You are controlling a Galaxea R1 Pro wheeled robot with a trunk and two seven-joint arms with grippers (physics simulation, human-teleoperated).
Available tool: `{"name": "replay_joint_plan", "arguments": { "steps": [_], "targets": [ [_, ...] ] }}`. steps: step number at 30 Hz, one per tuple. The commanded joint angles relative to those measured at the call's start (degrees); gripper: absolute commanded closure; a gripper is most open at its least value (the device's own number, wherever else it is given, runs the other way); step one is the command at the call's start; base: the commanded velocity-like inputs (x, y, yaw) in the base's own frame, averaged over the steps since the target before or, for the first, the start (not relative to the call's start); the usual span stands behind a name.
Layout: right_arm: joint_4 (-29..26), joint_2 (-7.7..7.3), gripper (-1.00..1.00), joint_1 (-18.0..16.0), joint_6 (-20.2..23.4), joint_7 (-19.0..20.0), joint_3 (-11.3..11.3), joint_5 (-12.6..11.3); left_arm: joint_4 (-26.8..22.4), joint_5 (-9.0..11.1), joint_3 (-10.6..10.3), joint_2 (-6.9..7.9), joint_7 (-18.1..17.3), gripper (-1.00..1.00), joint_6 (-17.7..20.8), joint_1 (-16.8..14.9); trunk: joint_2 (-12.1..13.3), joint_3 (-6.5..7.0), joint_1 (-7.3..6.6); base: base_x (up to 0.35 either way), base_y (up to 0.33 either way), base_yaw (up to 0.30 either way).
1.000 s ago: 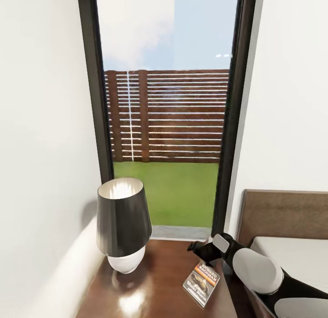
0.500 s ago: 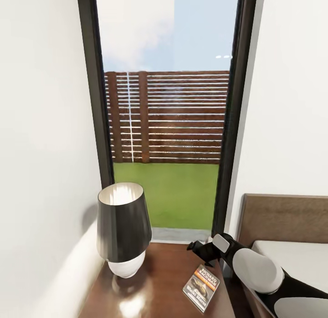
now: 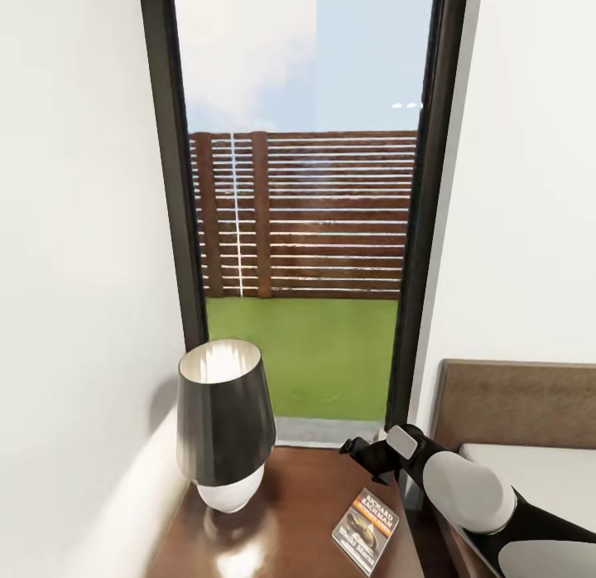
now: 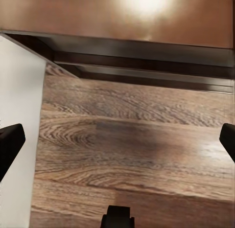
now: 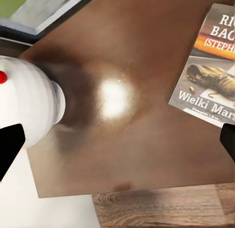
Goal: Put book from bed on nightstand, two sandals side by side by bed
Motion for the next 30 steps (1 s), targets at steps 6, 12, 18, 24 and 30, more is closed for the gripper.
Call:
{"name": "replay_joint_plan", "arguments": {
  "steps": [6,12,18,24,30],
  "targets": [
    [-0.1,0.08,-1.00,0.0,-0.7,-0.1,-0.5,0.5,-0.2,0.5,-0.5,0.04,0.3,-1.00,0.2,0.0,2.4,1.01,-1.33,0.000,0.000,0.000],
    [-0.1,0.07,-1.00,0.0,-1.6,-0.1,-0.4,0.6,-0.2,0.5,-0.5,0.09,0.3,-1.00,0.0,0.0,4.8,2.09,-2.65,0.000,0.000,0.000],
    [-0.1,0.05,-1.00,0.1,-2.0,-0.1,-0.4,0.6,-0.1,0.5,-0.5,0.12,0.3,-1.00,-0.2,0.1,7.2,3.17,-3.97,0.000,0.000,0.000],
    [0.0,0.03,-1.00,0.2,-2.2,-0.3,-0.2,0.9,-0.2,0.5,-0.5,0.10,0.3,-1.00,-0.4,0.1,9.6,4.25,-5.28,0.000,0.000,0.000],
    [0.0,0.03,-1.00,0.3,-2.6,-0.2,0.1,1.1,-0.1,0.5,-0.4,0.06,0.3,-1.00,-0.4,0.1,12.0,5.32,-6.60,0.000,0.000,0.000]
  ]
}}
